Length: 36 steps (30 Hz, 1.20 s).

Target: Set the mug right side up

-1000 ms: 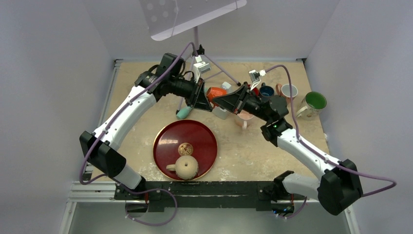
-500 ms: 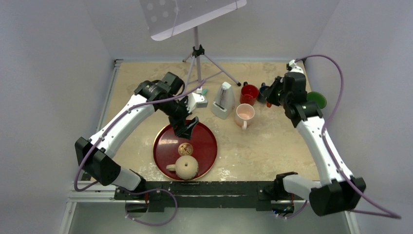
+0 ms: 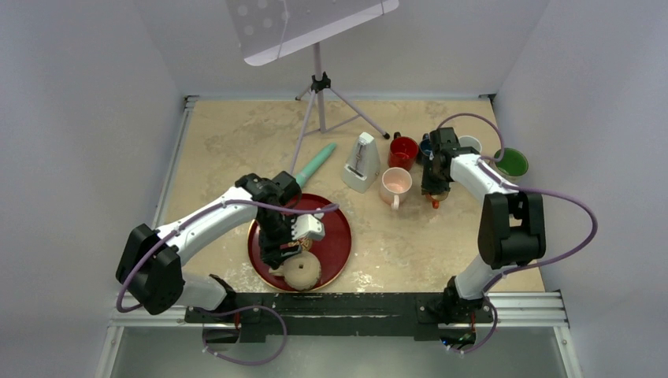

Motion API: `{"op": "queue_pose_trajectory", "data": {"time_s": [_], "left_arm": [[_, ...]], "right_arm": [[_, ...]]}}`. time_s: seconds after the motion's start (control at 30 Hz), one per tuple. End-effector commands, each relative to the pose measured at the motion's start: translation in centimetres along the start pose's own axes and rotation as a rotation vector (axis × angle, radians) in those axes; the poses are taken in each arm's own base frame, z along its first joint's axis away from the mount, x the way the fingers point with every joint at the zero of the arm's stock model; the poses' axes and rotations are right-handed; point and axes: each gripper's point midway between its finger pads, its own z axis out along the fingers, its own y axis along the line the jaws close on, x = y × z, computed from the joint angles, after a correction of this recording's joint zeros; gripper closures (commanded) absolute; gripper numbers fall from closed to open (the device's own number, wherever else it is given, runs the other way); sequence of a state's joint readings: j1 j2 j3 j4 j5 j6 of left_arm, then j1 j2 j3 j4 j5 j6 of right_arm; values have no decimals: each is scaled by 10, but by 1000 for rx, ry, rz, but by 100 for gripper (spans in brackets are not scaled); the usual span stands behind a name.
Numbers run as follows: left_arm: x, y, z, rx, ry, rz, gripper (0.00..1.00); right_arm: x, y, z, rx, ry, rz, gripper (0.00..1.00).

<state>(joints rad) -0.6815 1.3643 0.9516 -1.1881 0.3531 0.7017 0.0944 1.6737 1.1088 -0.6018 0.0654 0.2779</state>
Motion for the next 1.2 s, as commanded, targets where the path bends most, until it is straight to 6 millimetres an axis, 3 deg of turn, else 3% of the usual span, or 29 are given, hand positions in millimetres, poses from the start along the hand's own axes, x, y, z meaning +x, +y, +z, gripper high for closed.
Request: {"op": "queue_pose_trajectory", "data": {"time_s": [0.0,0.2,0.37,0.53,0.7,0.73,0.77,0.8,0.83,0.97,1.0,1.07,1.1,1.17], "left_arm": [[-4,2,3,-25,-47,97,24],[0,0,17,-40,-29,88,19],[2,11,27,-118,4,75,24],[2,17,34,-138,-1,66,34],[-11,16,37,-118,-51,47,65],[-12,15,38,-102,-53,45,76],[-12,13,39,-93,-54,43,93],[-13,13,38,-88,-54,41,100],[-14,12,37,-86,-55,40,100],[-23,16,18,-96,-93,-19,100],[-29,19,8,-94,-126,-47,100],[-43,21,-18,-70,-213,-132,100],[-53,23,-33,-58,-269,-167,100],[-74,28,-69,-50,-394,-236,100]], "right_arm": [[-20,4,12,-43,-69,-14,100],[-20,7,24,-54,-54,-9,97],[-29,10,9,-70,-81,-13,58],[-48,10,-20,-68,-145,-8,49],[-59,12,-46,-82,-199,-5,49],[-60,11,-51,-81,-207,-4,49],[-61,10,-57,-77,-219,-2,49],[-60,8,-61,-72,-226,-1,48],[-60,7,-66,-68,-232,-1,46],[-57,2,-88,-62,-267,12,39],[-56,0,-95,-60,-280,18,34],[-55,0,-106,-65,-297,25,8],[-54,2,-112,-77,-304,24,2],[-54,11,-126,-121,-329,8,1]]}}
